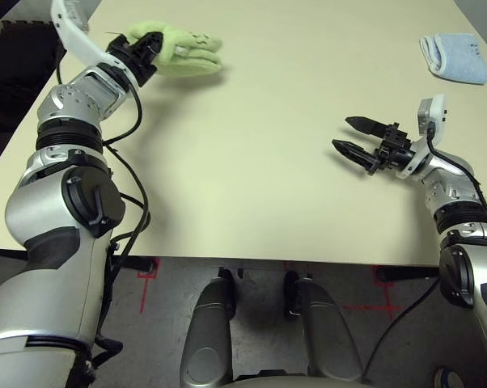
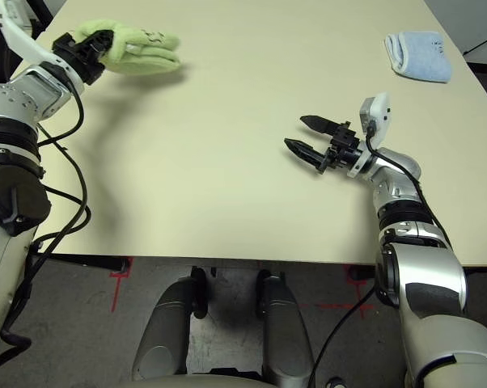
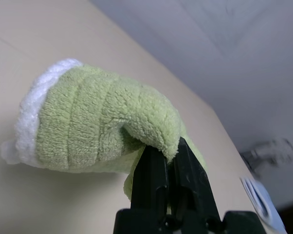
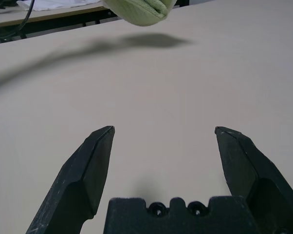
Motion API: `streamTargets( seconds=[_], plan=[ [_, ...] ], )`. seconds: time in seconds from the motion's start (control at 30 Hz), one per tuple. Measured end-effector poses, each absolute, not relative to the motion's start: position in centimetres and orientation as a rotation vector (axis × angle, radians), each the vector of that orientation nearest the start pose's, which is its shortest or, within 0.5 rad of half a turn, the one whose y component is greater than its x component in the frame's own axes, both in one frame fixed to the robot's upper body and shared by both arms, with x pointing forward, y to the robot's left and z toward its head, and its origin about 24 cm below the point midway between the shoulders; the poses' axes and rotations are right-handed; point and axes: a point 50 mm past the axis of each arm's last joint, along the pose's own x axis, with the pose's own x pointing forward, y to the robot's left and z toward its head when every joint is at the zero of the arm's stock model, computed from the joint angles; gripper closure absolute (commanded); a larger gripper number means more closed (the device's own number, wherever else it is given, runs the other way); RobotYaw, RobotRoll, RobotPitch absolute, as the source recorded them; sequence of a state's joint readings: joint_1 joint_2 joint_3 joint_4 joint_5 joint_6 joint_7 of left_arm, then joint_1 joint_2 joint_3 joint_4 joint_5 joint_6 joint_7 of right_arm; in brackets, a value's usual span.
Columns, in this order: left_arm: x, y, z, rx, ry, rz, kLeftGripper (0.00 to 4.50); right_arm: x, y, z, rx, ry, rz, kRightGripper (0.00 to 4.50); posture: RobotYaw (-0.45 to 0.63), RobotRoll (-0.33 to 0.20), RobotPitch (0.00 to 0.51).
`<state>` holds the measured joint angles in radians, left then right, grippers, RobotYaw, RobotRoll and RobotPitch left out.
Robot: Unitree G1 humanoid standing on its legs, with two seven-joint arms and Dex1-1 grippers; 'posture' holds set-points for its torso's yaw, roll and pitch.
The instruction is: Fold the towel and set it aside.
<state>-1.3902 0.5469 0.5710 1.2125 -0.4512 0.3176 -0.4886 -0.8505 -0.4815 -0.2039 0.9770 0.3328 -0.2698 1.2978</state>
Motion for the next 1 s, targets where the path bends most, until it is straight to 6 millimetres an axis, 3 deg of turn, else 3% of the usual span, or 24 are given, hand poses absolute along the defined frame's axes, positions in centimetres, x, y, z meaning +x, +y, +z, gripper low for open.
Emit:
streamTargets(
  seconds=[0.6, 0.77, 0.9, 1.0],
  plan=[
    [40.6, 26.6, 29.2, -0.554, -0.414, -0.166, 4.47, 35.6, -23.7, 15.9, -0.078, -0.235, 0.977, 0.0, -0.06, 0.0, 0.271],
    [40.7, 27.6, 24.8, -0.518, -0.277, -0.064, 4.47, 35.5, -24.2, 15.5, -0.078, -0.222, 0.966, 0.0, -0.06, 0.0, 0.27],
    [40.4, 28.3, 23.1, -0.514, -0.221, -0.037, 4.47, 35.7, -24.3, 15.4, -0.073, -0.218, 0.958, 0.0, -0.03, 0.0, 0.263],
    [39.8, 29.0, 19.8, -0.525, -0.11, -0.013, 4.47, 35.8, -24.3, 15.5, -0.075, -0.22, 0.951, 0.0, -0.02, 0.0, 0.258]
  ],
)
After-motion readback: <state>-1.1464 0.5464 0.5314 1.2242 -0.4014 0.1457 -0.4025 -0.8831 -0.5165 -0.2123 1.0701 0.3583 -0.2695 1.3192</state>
